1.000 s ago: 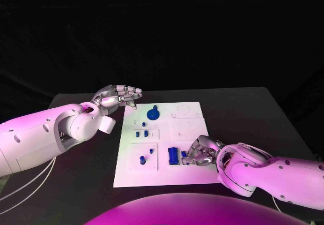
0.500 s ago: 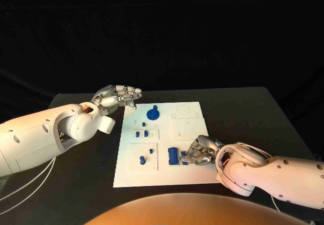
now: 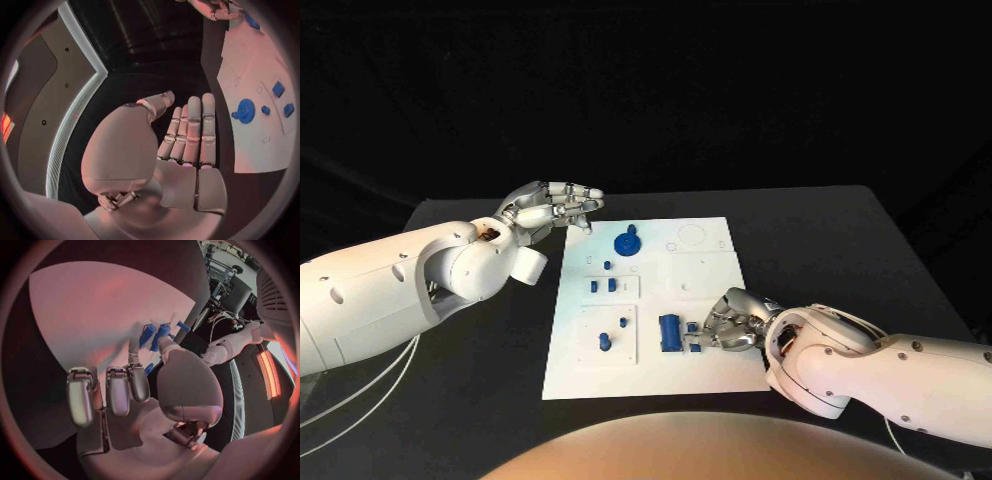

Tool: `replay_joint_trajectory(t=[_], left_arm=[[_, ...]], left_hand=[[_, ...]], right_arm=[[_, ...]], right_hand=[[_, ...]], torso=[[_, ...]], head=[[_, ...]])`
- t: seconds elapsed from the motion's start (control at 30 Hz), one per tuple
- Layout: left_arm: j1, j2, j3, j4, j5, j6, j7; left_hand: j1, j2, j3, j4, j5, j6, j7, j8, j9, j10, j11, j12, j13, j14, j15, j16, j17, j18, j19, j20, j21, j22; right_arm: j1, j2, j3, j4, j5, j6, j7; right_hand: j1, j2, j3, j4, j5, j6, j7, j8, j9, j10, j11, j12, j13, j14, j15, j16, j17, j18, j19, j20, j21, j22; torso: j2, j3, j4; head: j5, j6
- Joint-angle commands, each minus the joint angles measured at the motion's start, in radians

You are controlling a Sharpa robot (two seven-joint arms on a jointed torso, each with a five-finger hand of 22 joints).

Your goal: Assemble the parts on the task board

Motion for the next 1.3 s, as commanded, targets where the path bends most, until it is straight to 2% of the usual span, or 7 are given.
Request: replay_joint_trajectory(t=[0.03,0.13,0.43,0.63,0.83,1.3], left_arm=[[0.000,0.000,0.001,0.001,-0.003,0.014,0.004],[0.000,-0.001,0.001,0.000,-0.003,0.014,0.004],[0.000,-0.002,0.001,-0.003,-0.003,0.014,0.004],[0.000,-0.002,0.001,-0.005,-0.005,0.014,0.003],[0.000,-0.002,0.001,-0.005,-0.006,0.014,0.003],[0.000,-0.002,0.001,-0.002,-0.007,0.013,0.004]], left_hand=[[-0.002,0.005,0.003,0.004,0.002,-0.006,0.016,0.007,-0.002,-0.005,0.001,0.003,-0.001,-0.005,0.000,0.001,-0.001,0.014,0.006,0.003,-0.004,-0.001],[-0.002,0.005,0.003,0.004,0.002,-0.006,0.016,0.007,-0.002,-0.005,0.001,0.003,-0.001,-0.005,0.000,0.001,-0.001,0.014,0.006,0.003,-0.004,-0.001],[-0.002,0.005,0.003,0.004,0.002,-0.006,0.016,0.007,-0.002,-0.005,0.001,0.003,-0.001,-0.005,0.000,0.001,-0.001,0.014,0.006,0.003,-0.004,-0.001],[-0.002,0.005,0.003,0.004,0.002,-0.006,0.016,0.007,-0.002,-0.006,0.001,0.004,-0.001,-0.005,0.000,0.001,-0.001,0.014,0.006,0.003,-0.004,-0.001],[-0.002,0.005,0.003,0.004,0.002,-0.006,0.016,0.007,-0.002,-0.006,0.001,0.004,-0.001,-0.005,0.000,0.001,-0.001,0.014,0.006,0.003,-0.004,-0.001],[-0.002,0.005,0.003,0.004,0.002,-0.006,0.016,0.007,-0.002,-0.006,0.001,0.004,-0.001,-0.005,0.000,0.001,-0.001,0.014,0.006,0.003,-0.004,-0.001]], right_arm=[[0.000,-0.013,0.000,0.007,-0.014,0.029,0.026],[0.000,-0.026,0.000,0.014,-0.008,0.040,0.040],[0.000,-0.047,0.000,0.031,-0.003,0.048,0.054],[0.000,-0.051,0.000,0.030,-0.003,0.056,0.054],[0.000,-0.049,0.000,0.020,-0.004,0.071,0.048],[0.000,-0.015,0.000,-0.017,-0.031,0.059,0.027]], right_hand=[[0.039,-0.003,-0.018,-0.005,0.001,-0.007,-0.001,0.002,0.000,0.066,-0.006,-0.002,0.179,0.082,-0.004,0.004,0.143,-0.005,0.089,-0.006,-0.002,0.251],[0.079,-0.002,-0.037,-0.008,0.002,-0.009,-0.001,0.001,-0.002,0.065,-0.006,-0.003,0.179,0.081,-0.004,0.003,0.142,-0.005,0.089,-0.006,-0.003,0.251],[0.086,0.006,-0.093,0.007,0.003,-0.007,0.000,0.002,-0.005,0.066,-0.005,-0.002,0.180,0.082,-0.003,0.003,0.143,-0.005,0.089,-0.005,-0.002,0.251],[0.086,0.006,-0.093,0.007,0.003,-0.007,0.000,0.002,-0.005,0.066,-0.005,-0.002,0.180,0.082,-0.003,0.003,0.143,-0.005,0.089,-0.005,-0.002,0.251],[0.108,0.018,-0.108,0.003,0.004,-0.008,-0.001,0.002,-0.007,0.066,-0.006,-0.002,0.180,0.082,-0.004,0.004,0.144,-0.006,0.090,-0.005,0.000,0.252],[0.142,0.036,-0.108,0.001,0.004,-0.008,0.000,0.001,-0.011,0.066,-0.006,-0.001,0.181,0.082,-0.004,0.004,0.144,-0.006,0.090,-0.005,0.001,0.252]], torso=[[0.000,0.0009,-0.0006],[0.000,0.0009,-0.0011],[0.000,0.0015,-0.0004],[0.000,0.0003,0.0003],[0.000,-0.0012,0.0016],[0.000,0.0004,0.0020]], head=[[0.003,0.000],[0.004,0.000],[0.003,0.000],[0.002,0.000],[0.000,0.000],[0.005,0.000]])
